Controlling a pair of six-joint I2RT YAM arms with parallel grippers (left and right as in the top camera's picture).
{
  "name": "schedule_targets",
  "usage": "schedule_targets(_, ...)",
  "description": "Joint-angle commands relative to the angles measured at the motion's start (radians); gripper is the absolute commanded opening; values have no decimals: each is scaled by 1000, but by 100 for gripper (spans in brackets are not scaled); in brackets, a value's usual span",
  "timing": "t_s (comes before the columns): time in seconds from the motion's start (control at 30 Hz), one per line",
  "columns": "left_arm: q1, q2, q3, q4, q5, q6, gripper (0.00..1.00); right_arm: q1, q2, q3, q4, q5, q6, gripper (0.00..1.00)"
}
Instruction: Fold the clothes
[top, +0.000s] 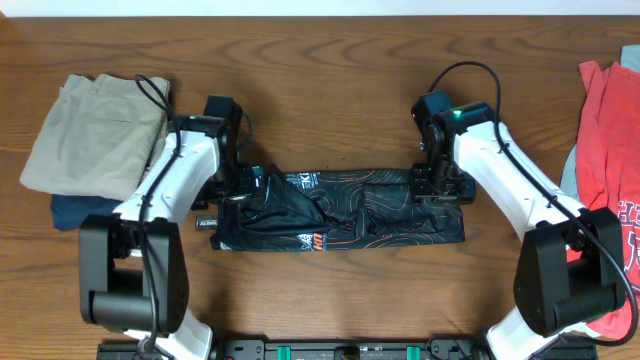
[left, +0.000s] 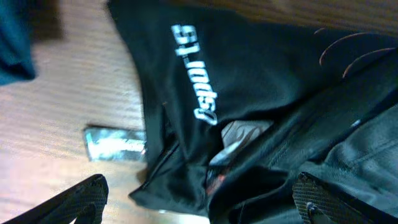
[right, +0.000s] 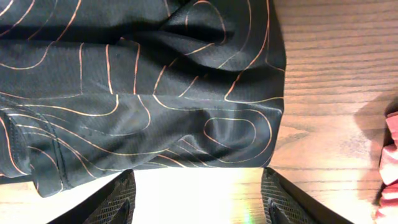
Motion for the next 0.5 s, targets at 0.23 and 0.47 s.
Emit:
schedule_targets(0.23,0,169,-13,25,24,43,96,-5,-17,8,-12,25,10,64)
schedule_targets(0.47,0,222,-13,51,24,43,91,-7,-17,8,-19,25,6,64)
